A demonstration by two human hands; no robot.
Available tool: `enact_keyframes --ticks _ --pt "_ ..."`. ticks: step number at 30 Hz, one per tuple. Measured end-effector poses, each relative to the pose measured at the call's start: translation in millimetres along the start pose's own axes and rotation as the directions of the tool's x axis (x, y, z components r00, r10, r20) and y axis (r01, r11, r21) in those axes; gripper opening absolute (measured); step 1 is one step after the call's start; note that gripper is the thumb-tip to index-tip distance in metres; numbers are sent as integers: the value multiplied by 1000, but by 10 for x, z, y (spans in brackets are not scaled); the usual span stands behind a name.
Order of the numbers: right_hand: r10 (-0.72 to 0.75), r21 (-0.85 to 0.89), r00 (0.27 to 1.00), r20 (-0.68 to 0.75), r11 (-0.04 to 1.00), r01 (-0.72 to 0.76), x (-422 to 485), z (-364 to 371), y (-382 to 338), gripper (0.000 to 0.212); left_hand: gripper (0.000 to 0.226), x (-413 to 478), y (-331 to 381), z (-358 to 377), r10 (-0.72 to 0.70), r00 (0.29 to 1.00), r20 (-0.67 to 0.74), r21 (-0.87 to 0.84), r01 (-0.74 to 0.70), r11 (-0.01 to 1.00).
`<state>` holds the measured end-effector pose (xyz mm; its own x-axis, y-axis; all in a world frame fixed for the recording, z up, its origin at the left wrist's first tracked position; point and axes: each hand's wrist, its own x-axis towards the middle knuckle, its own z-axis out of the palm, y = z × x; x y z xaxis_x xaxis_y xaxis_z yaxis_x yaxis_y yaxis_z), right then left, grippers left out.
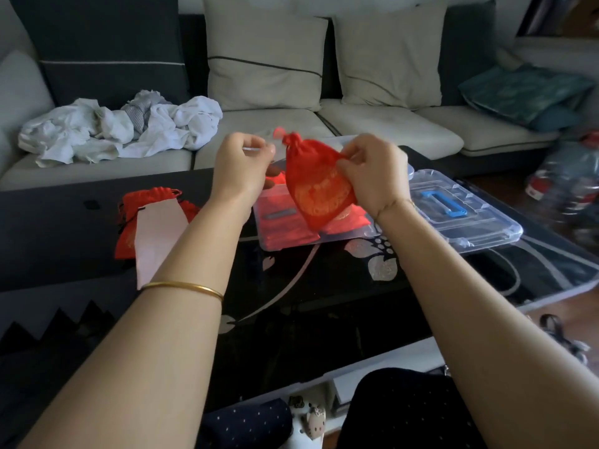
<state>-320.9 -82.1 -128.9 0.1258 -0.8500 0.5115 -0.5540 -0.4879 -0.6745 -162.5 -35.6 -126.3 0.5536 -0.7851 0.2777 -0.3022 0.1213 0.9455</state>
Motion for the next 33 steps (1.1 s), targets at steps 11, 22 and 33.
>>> enact_keyframes --ticks 11,22,33 --pt "263 -529 898 353 847 -40 1017 416 347 27 15 366 -172 59 65 988 -141 95 -52 994" --pt "46 -251 976 215 968 9 353 402 -344 32 26 33 -682 -490 -110 918 -380 165 185 969" --pt "-2 -16 689 725 1000 20 -737 1563 -697 30 48 -341 -1294 -1206 -442 784 -435 473 617 629"
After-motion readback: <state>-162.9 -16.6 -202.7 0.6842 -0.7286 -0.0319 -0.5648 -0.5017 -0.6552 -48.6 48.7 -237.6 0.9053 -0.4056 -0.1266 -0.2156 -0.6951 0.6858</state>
